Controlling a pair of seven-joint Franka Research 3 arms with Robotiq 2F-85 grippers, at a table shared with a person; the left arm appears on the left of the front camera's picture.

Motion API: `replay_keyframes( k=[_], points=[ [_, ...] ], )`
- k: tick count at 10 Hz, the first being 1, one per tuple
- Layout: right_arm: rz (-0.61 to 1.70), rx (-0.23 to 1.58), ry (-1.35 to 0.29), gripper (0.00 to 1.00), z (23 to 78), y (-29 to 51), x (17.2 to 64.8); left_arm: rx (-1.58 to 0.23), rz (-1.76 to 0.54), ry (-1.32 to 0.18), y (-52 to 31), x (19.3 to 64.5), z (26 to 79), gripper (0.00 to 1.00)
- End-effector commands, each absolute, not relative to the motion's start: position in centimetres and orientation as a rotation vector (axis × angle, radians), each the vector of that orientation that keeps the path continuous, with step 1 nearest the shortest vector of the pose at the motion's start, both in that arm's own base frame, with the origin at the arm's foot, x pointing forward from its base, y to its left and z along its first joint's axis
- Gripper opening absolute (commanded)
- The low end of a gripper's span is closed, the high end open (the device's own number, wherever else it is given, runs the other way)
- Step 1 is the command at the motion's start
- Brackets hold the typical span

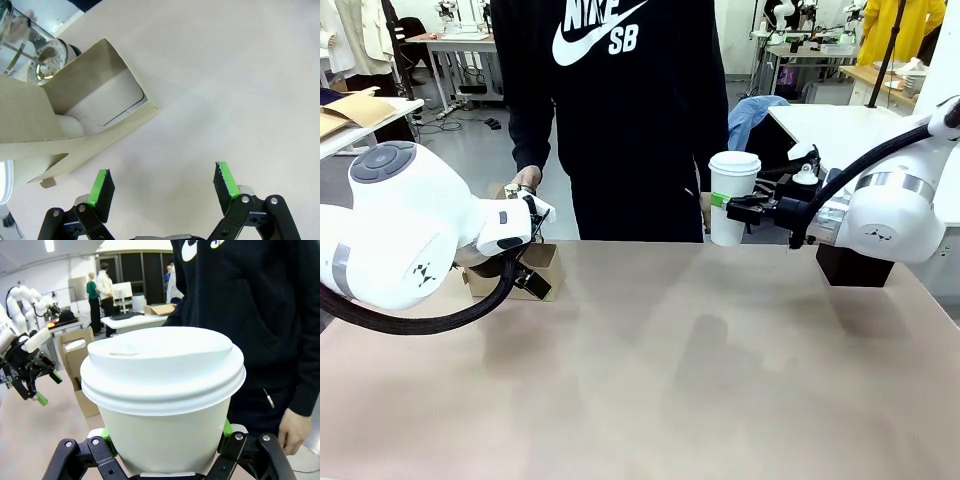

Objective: Pour a drink into a cup and package it in a carrier.
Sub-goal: When a person places the Paper Cup Lid on the 600 ml Paper Cup , lift the 600 ml Paper Cup.

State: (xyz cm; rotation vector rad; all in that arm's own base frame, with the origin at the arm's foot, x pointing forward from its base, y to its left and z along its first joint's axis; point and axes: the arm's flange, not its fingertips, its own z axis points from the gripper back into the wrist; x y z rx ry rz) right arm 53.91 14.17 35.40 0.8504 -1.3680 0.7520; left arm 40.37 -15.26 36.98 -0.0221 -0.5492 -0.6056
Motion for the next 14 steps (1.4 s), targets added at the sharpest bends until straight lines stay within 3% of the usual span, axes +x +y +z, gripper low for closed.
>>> replay_keyframes(
  k=[1, 9, 11, 12, 13, 14],
  points=[
    [0.748, 0.846, -1.351, 0.81, 37.5, 15.1, 53.7, -0.025, -0.604, -0.550, -15.2, 40.4, 37.0, 1.00],
    [0.785, 0.877, -1.399, 0.81, 56.7, 15.3, 44.0, -0.025, -0.604, -0.550, -15.2, 40.4, 37.0, 1.00],
    [0.783, 0.903, -1.416, 0.81, 58.2, 13.9, 42.6, -0.025, -0.604, -0.550, -15.2, 40.4, 37.0, 1.00],
    [0.813, 1.018, -1.422, 0.81, 57.5, 13.1, 42.5, -0.025, -0.604, -0.550, -15.2, 40.4, 37.0, 1.00],
    [0.794, 0.873, -1.438, 0.81, 58.3, 14.9, 42.9, -0.025, -0.604, -0.550, -15.2, 40.4, 37.0, 1.00],
    [0.794, 0.873, -1.438, 0.81, 58.3, 14.9, 42.9, -0.025, -0.604, -0.550, -15.2, 40.4, 37.0, 1.00]
  ],
)
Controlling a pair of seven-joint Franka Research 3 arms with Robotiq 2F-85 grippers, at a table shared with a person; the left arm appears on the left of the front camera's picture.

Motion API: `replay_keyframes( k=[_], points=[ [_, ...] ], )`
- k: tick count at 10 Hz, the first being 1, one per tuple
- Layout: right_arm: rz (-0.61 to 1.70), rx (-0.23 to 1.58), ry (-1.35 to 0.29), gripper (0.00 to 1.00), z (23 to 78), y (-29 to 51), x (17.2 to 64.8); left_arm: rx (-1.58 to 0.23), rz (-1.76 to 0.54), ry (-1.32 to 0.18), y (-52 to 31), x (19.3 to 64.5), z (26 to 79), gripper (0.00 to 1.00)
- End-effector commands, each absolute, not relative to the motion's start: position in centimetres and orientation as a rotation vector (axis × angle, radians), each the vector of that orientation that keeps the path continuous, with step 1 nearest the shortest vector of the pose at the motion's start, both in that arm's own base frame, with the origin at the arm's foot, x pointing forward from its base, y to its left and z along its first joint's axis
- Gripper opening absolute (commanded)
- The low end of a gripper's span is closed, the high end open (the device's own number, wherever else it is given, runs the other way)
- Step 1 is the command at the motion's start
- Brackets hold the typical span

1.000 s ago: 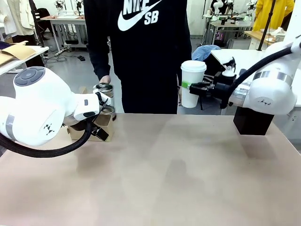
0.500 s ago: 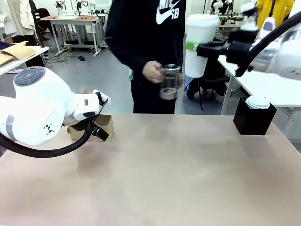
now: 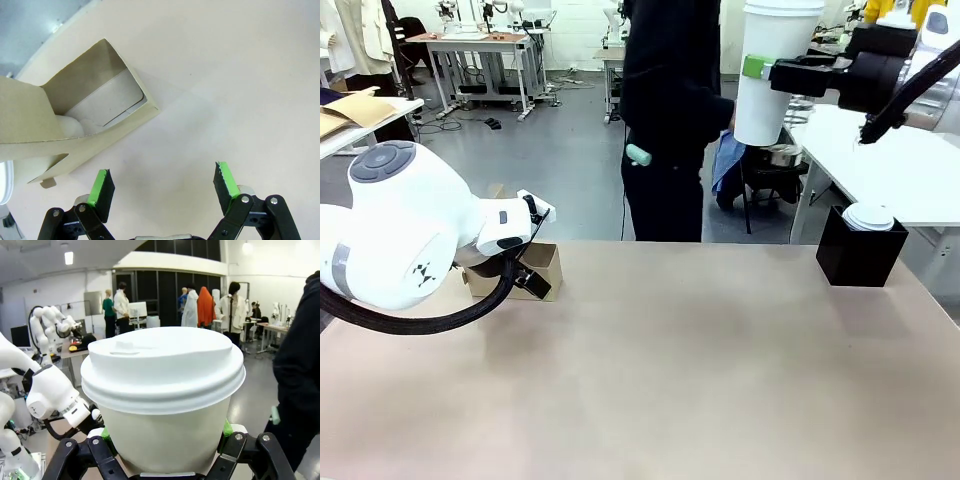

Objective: Pour a drink into a cup and package it in a carrier.
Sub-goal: When a person places the Paper Cup Lid on the 600 ml Paper Cup , lift the 600 ml Paper Cup, then position the Cup Carrier in the center of the table.

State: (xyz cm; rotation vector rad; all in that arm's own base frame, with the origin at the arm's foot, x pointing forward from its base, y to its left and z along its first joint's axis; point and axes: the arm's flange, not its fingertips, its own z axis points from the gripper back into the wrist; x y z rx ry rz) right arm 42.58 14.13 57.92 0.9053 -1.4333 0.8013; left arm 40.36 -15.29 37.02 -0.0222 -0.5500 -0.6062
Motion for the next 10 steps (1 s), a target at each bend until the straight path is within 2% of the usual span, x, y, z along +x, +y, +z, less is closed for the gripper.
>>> replay_keyframes(
  k=[1, 9, 10],
  points=[
    [0.794, 0.873, -1.438, 0.81, 58.3, 14.9, 42.9, -0.025, -0.604, -0.550, -15.2, 40.4, 37.0, 1.00],
    [0.794, 0.873, -1.438, 0.81, 58.3, 14.9, 42.9, -0.023, -0.592, -0.564, -15.3, 40.3, 37.5, 1.00],
    [0.794, 0.873, -1.438, 0.81, 58.3, 14.9, 42.9, -0.009, -0.553, -0.570, -15.5, 39.6, 39.8, 1.00]
  ],
)
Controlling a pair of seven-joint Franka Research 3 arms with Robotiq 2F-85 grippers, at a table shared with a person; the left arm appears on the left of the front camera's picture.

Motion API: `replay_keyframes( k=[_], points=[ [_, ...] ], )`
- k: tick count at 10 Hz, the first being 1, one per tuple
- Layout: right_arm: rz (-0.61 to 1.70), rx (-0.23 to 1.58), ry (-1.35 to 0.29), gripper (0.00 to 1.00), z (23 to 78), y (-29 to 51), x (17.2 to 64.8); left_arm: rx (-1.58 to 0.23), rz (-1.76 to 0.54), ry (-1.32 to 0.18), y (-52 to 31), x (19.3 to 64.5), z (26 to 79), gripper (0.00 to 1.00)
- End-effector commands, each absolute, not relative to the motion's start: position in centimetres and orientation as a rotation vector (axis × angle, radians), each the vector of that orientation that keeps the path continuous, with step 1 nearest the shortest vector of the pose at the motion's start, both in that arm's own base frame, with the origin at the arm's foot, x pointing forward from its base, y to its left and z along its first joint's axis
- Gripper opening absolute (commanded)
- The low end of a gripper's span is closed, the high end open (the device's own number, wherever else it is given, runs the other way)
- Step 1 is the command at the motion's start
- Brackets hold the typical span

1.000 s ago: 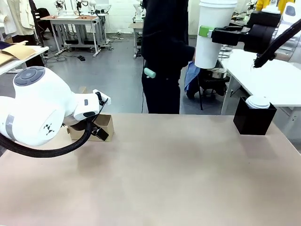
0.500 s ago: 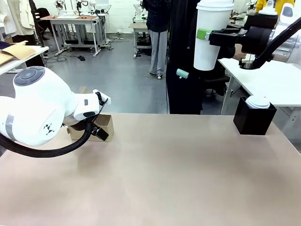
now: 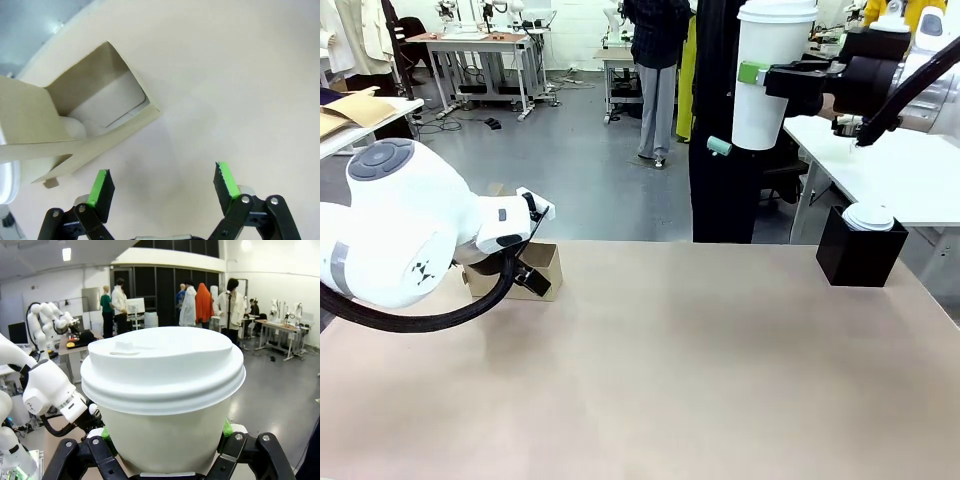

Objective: Pour a drink into a cup and package it in a carrier.
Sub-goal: Position the Cup Carrier in the center of the table.

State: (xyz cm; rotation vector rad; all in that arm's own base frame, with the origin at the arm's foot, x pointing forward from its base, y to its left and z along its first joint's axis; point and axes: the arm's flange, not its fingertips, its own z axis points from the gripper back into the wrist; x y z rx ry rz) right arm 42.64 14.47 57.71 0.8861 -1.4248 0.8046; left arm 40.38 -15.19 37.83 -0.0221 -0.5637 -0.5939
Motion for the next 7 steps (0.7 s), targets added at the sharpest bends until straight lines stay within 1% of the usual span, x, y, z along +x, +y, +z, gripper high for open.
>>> replay_keyframes(
  k=[1, 2, 4, 6, 7],
  points=[
    [0.794, 0.873, -1.438, 0.81, 58.3, 14.9, 42.9, 0.018, -0.507, -0.583, -15.8, 38.9, 42.2, 1.00],
    [0.794, 0.873, -1.438, 0.81, 58.3, 14.9, 42.9, 0.023, -0.432, -0.581, -16.4, 38.4, 45.0, 1.00],
    [0.794, 0.873, -1.438, 0.81, 58.3, 14.9, 42.9, 0.014, -0.308, -0.530, -17.1, 38.0, 50.4, 1.00],
    [0.794, 0.873, -1.438, 0.81, 58.3, 14.9, 42.9, -0.005, -0.201, -0.500, -16.1, 39.8, 54.8, 1.00],
    [0.794, 0.873, -1.438, 0.81, 58.3, 14.9, 42.9, -0.004, -0.144, -0.477, -14.9, 41.4, 56.0, 1.00]
  ],
)
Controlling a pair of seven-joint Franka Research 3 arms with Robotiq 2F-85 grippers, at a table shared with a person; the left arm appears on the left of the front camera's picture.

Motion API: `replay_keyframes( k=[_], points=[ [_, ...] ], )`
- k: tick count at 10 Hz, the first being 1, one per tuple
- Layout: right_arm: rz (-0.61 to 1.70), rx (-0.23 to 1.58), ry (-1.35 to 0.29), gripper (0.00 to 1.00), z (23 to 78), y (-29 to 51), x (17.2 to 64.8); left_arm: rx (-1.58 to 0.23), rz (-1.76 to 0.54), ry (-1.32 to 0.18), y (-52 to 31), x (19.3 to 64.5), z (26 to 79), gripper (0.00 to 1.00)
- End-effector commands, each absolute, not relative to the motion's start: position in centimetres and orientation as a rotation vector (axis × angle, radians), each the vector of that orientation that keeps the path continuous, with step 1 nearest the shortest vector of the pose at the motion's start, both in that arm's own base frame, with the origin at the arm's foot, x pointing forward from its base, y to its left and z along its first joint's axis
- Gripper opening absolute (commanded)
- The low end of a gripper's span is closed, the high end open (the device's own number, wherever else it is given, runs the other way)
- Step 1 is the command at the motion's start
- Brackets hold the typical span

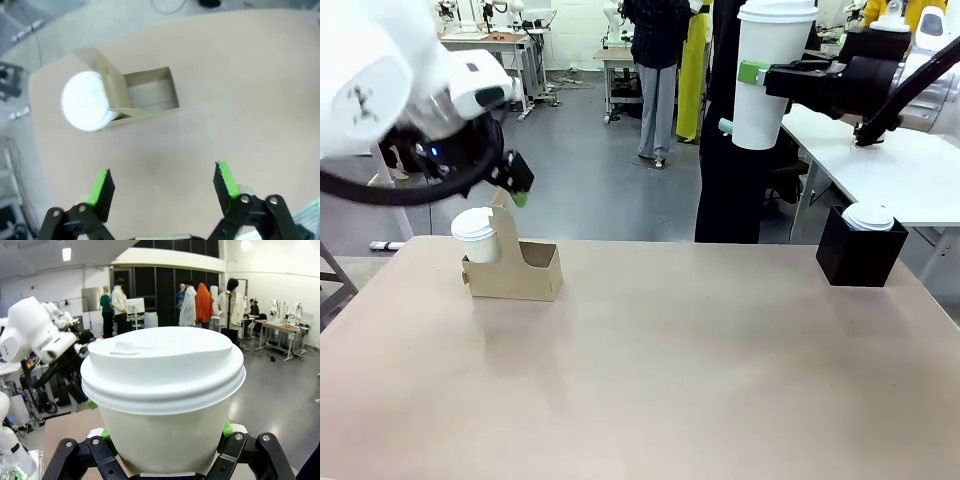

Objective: Pour a drink into a cup and package it in a carrier.
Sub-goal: Position the Cup Carrier in the center of the table.

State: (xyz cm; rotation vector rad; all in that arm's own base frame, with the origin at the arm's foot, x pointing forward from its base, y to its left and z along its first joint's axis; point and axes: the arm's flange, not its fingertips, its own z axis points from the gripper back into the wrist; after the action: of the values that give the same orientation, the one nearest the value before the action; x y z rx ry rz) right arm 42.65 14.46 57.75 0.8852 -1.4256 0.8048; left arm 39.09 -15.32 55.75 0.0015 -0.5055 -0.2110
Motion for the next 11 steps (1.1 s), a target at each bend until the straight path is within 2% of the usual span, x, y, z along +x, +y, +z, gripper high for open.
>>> replay_keyframes(
  k=[1, 5, 10, 11],
  points=[
    [0.794, 0.873, -1.438, 0.81, 58.3, 14.9, 42.9, -0.013, -0.084, -0.461, -13.3, 43.3, 56.7, 1.00],
    [0.794, 0.873, -1.438, 0.81, 58.3, 14.9, 42.9, -0.010, 0.019, -0.395, -9.9, 48.8, 55.1, 1.00],
    [0.794, 0.873, -1.438, 0.81, 58.3, 14.9, 42.9, -0.010, -0.030, -0.329, -10.5, 51.9, 51.7, 1.00],
    [0.794, 0.873, -1.438, 0.81, 58.3, 14.9, 42.9, 0.005, -0.034, -0.330, -10.5, 52.2, 51.2, 0.42]
  ],
)
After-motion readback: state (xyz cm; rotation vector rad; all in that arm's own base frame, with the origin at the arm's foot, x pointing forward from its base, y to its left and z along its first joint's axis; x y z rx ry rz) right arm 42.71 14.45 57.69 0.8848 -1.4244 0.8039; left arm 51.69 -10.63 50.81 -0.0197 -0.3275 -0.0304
